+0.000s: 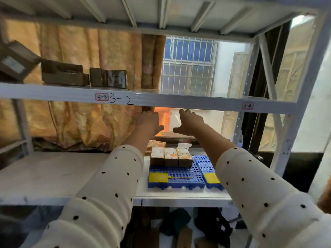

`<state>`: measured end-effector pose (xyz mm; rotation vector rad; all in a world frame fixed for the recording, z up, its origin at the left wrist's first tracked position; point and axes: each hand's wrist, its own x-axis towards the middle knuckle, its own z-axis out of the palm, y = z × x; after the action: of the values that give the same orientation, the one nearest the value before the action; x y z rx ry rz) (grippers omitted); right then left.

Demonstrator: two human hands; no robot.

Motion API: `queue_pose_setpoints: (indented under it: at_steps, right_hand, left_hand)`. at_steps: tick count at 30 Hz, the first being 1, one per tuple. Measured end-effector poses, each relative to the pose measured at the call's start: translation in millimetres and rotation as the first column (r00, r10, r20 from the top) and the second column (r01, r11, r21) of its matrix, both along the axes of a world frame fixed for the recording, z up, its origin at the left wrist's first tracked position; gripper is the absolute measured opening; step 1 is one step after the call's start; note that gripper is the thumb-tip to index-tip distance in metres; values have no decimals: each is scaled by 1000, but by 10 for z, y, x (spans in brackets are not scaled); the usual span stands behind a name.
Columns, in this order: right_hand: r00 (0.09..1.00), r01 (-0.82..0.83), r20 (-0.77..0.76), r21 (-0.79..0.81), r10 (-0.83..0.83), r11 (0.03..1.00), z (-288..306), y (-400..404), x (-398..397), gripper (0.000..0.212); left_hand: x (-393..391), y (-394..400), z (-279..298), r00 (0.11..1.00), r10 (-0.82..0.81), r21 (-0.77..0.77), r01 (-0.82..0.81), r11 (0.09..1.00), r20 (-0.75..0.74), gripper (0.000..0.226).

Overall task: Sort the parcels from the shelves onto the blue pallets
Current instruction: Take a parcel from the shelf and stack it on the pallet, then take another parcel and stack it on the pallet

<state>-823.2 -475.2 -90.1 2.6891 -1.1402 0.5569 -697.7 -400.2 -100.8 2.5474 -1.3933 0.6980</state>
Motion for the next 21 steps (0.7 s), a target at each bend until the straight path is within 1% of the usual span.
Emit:
queue_pose_setpoints:
  at_steps: [3,7,12,21]
  right_hand:
    - [999,-45,19,-25,46,999,72,198,-81,84]
    - [996,-88,31,-32,89,996,197,484,-115,81]
    - [994,-109,7,-55,110,992,340,835,-92,74]
    - [988,-152,-49,-77,149,985,437,1302,164,75]
  left_hand:
    - [-139,252,67,1000,17,-33,-18,999,-21,61]
    - [-281,613,177,1000,28,-62,-29,998,-11,53]
    - [-266,968,312,997,74,-66,-74,995,-7,52]
    - [-57,1490,423,991,128,-45,-127,991,26,48]
